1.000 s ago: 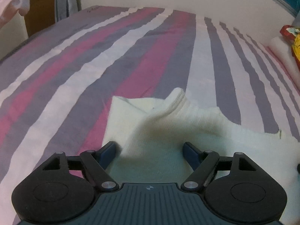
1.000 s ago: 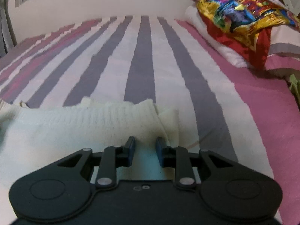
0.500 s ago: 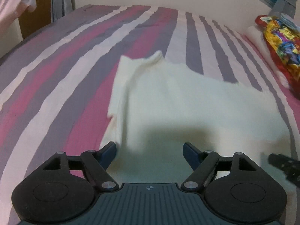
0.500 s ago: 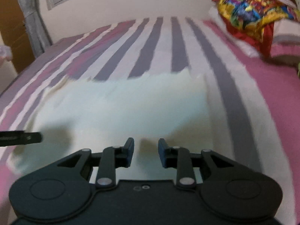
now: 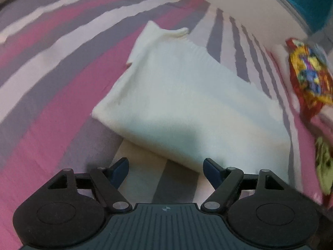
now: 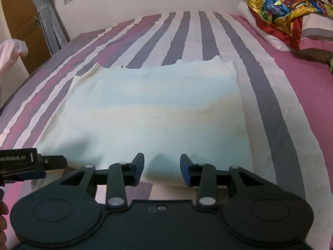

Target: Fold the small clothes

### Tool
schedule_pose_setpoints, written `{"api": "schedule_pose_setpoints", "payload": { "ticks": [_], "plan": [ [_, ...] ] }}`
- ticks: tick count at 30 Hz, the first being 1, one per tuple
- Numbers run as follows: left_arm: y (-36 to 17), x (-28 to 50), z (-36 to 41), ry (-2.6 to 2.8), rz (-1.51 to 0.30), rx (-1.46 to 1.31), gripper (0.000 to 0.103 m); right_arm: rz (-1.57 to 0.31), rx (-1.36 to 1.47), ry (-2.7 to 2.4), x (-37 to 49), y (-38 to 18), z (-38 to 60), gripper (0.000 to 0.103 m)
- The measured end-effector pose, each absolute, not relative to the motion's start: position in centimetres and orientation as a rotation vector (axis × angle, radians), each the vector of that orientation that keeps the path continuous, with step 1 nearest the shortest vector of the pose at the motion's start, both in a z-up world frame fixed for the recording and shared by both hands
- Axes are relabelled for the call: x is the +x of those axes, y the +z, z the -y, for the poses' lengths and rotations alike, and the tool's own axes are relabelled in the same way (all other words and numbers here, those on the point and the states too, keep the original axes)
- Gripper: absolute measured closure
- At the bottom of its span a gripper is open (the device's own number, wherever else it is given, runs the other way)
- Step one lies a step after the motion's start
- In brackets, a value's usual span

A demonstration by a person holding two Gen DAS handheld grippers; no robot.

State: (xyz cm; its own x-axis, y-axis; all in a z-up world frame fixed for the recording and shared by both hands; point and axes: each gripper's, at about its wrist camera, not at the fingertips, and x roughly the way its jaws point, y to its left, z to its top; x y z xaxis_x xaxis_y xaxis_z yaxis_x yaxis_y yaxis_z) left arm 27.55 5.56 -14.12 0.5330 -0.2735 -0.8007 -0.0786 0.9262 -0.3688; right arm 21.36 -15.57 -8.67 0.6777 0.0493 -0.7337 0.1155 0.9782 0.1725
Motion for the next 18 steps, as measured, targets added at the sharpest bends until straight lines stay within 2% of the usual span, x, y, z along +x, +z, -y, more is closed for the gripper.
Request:
{"api": "schedule_pose_setpoints", "payload": {
  "ticks": [18],
  "plan": [
    [-18.8, 29.1, -9.9, -0.135, -0.888, -0.924, 0.025, -0.837, 0.232, -0.032, 23.0, -10.4, 15.6, 0.062]
  ]
}}
